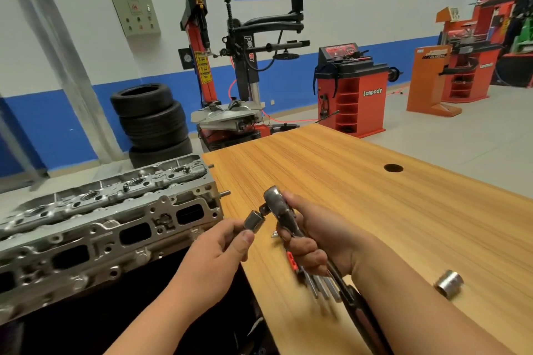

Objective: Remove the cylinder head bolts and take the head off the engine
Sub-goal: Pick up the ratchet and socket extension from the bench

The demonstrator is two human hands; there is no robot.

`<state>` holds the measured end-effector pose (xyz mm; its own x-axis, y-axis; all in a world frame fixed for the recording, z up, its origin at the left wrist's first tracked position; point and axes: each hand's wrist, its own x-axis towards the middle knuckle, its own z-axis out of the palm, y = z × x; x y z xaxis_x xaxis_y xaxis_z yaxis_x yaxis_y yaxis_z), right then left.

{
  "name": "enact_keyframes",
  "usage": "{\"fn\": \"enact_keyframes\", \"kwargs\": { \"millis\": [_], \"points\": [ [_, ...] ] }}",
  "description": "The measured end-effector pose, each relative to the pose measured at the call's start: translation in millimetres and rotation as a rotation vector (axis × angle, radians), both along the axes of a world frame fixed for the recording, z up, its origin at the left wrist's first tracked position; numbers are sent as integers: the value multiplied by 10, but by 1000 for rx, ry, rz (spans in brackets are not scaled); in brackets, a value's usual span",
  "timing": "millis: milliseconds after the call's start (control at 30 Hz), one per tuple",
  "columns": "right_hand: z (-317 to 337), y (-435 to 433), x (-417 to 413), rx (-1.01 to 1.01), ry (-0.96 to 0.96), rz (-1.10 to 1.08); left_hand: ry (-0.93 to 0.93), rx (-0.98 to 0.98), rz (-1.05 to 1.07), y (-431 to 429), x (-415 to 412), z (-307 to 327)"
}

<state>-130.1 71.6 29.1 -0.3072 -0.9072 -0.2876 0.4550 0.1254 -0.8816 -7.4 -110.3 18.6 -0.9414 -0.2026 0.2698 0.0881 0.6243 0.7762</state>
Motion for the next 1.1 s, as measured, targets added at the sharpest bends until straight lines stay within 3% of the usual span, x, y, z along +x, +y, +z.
{"fn": "enact_keyframes", "kwargs": {
  "millis": [233, 467, 733, 933, 1100],
  "points": [
    [7, -234, 317, 103, 158, 157, -104, 93, -96, -198, 480, 124],
    [165, -163, 683, 50, 199, 96, -147, 66, -73, -205, 867, 246],
    [270, 344, 1171, 53, 259, 104, -255, 299, -221, 263, 1219, 416],
    [404, 820, 1389, -10, 303, 88, -486, 642, -469, 675, 1298, 580],
    [380, 966, 1366, -76, 306, 215, -612, 631, -579, 821, 1182, 708]
  ]
}}
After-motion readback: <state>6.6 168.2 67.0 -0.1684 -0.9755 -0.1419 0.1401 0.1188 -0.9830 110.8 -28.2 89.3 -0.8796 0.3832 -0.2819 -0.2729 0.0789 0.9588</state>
